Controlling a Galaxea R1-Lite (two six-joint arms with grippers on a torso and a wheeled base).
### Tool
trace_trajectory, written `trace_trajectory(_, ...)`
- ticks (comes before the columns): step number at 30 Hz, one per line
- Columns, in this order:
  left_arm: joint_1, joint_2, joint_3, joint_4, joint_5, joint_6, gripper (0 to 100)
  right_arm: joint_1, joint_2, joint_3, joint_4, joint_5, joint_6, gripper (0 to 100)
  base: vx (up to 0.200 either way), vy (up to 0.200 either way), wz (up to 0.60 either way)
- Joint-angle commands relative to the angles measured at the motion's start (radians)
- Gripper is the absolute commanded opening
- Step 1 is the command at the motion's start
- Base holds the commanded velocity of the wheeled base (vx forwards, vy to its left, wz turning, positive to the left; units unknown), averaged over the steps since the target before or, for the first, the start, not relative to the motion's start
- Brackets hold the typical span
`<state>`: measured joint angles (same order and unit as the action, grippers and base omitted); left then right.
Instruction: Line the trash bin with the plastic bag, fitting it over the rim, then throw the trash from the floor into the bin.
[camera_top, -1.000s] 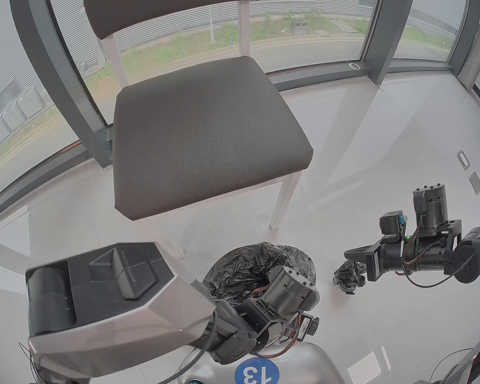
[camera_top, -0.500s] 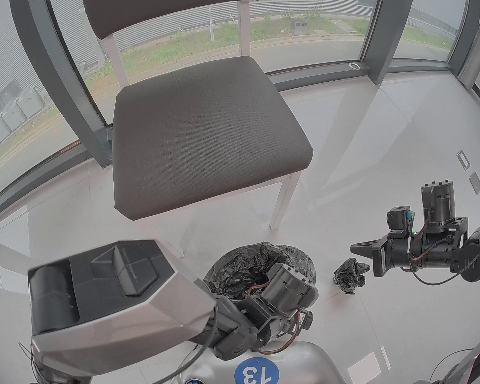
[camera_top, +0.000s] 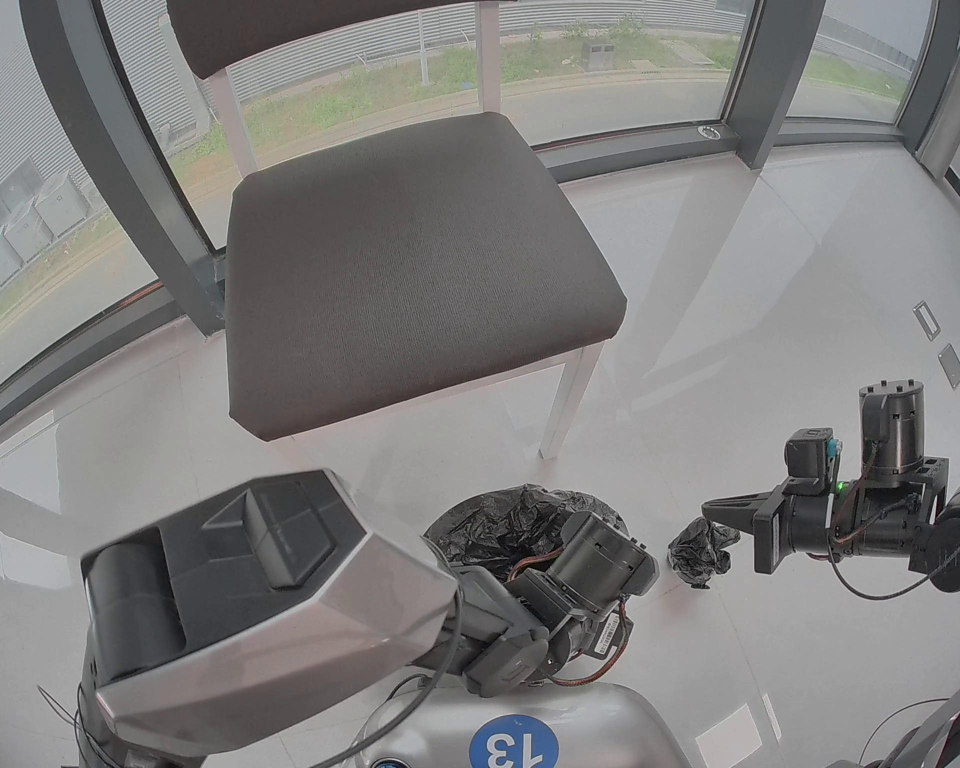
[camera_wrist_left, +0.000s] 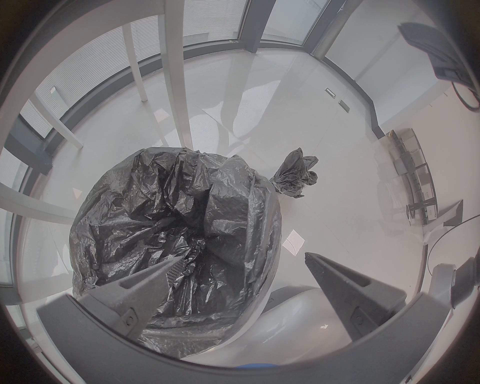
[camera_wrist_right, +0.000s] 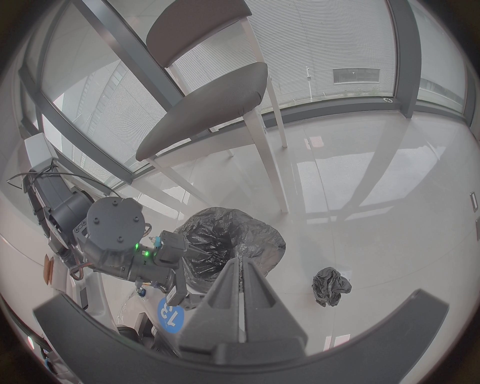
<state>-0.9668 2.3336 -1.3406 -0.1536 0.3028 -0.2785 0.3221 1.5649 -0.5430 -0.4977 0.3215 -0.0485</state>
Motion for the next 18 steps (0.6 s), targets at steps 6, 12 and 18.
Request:
trace_trajectory(6, -0.013, 0.044, -0.041, 0.003, 0.004, -0.004, 0, -0.003, -0.019, 0.023, -0.004, 0.031, 0.002, 0, 0.000, 0.000, 0.00)
trace_trajectory(12, -0.016, 0.056, -0.071, 0.003, 0.004, -0.002, 0, -0.006, -0.026, 0.034, -0.004, 0.036, 0.002, 0, 0.000, 0.000, 0.00)
trace_trajectory(18, -0.050, 0.070, -0.111, 0.003, 0.002, -0.002, 0, -0.006, -0.026, 0.055, -0.005, 0.036, 0.002, 0, 0.000, 0.000, 0.00)
